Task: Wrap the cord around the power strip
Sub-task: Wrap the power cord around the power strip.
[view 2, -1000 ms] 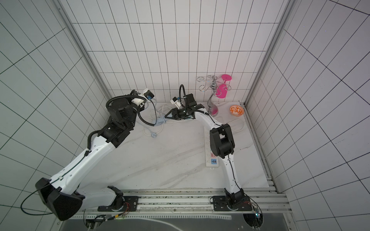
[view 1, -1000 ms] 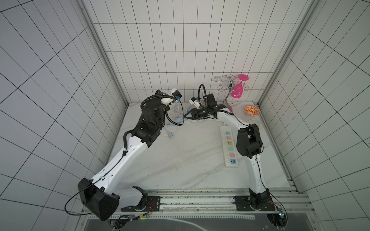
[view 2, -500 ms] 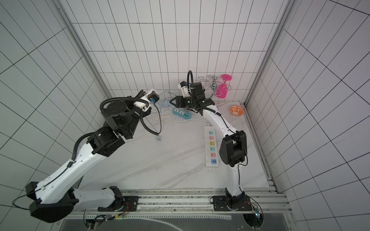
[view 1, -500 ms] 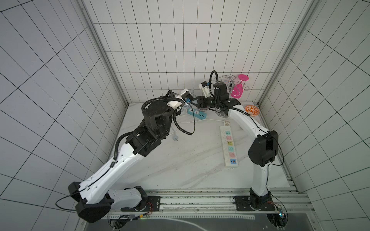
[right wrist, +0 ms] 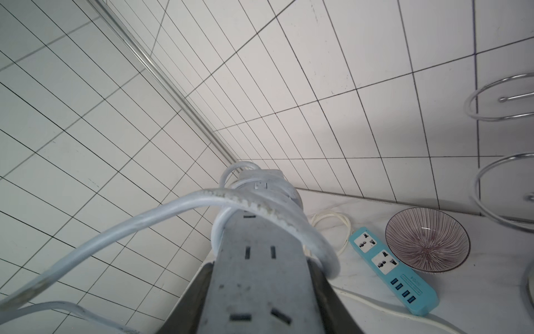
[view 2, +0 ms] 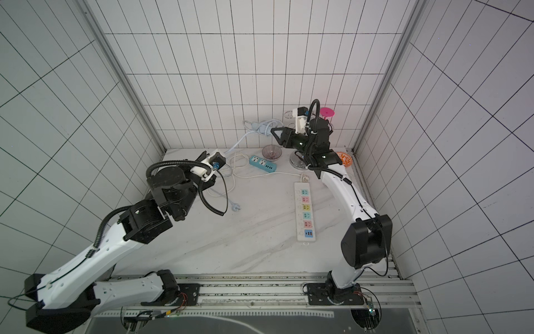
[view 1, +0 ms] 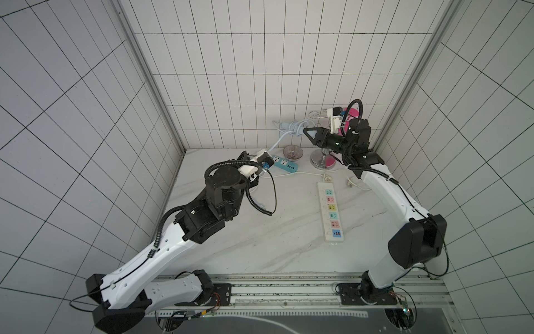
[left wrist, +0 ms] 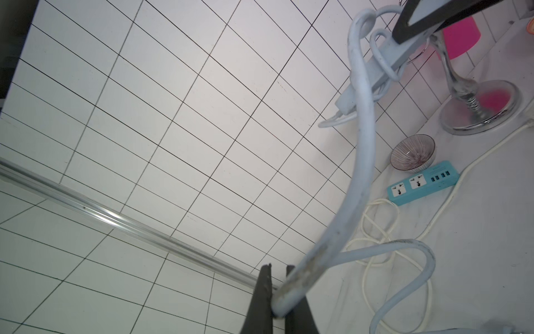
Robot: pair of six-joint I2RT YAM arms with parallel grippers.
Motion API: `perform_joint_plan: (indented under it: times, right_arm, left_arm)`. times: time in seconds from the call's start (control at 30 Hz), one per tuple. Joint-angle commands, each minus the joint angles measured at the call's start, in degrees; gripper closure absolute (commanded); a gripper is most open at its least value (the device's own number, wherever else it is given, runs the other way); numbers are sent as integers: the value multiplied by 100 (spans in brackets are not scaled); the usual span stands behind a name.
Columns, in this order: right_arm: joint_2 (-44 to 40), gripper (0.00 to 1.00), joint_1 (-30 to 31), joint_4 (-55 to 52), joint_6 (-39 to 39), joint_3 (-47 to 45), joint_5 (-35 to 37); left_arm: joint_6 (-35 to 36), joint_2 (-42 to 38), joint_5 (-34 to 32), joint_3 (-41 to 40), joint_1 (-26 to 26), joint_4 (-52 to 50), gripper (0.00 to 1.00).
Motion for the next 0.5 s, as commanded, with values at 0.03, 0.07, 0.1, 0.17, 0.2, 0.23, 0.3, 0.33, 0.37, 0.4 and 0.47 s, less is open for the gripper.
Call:
perform_joint_plan:
  times: [0.03, 0.07, 0.1, 0.17, 0.2, 0.23, 0.3, 0.33, 0.37, 0.4, 0.47]
  right_arm:
    - [-427, 100, -519, 1904, 1024, -741, 65]
    - [-454, 100, -618, 2335, 1305, -864, -1]
    - [-480, 100, -696, 2706, 1605, -981, -8]
    - [-438, 100, -827, 3583, 2159, -1139, -92]
    - [-370, 100, -880, 4054, 2532, -1174, -155]
    - [-282, 100, -918, 4493, 2867, -1173, -248]
    - [-3, 100, -972, 5654, 3780, -1116, -414]
    - [144, 100, -981, 6204, 4199, -1031, -522]
    - [317, 100, -989, 6857, 4676, -927, -605]
    - [467, 100, -985, 7387, 5163, -824, -635]
    - [660, 100, -978, 8235, 5843, -626, -700]
  left_arm:
    - [-1115, -387, 789, -393, -37, -126, 100]
    - [-1241, -481, 1052, -540, -38, -86, 100]
    - [-1368, -580, 1240, -745, -53, 37, 100]
    - [-1520, -772, 1646, -1121, -72, 316, 100]
    - [-1590, -858, 1839, -1334, -78, 515, 100]
    - [-1644, -931, 1995, -1497, -82, 682, 100]
    - [-1704, -1004, 2296, -1758, -82, 999, 100]
    - [-1711, -997, 2375, -1807, -82, 1091, 100]
    - [-1702, -965, 2439, -1834, -82, 1180, 100]
    - [-1686, -927, 2509, -1860, -80, 1267, 100]
    - [-1612, -865, 2608, -1903, -82, 1466, 100]
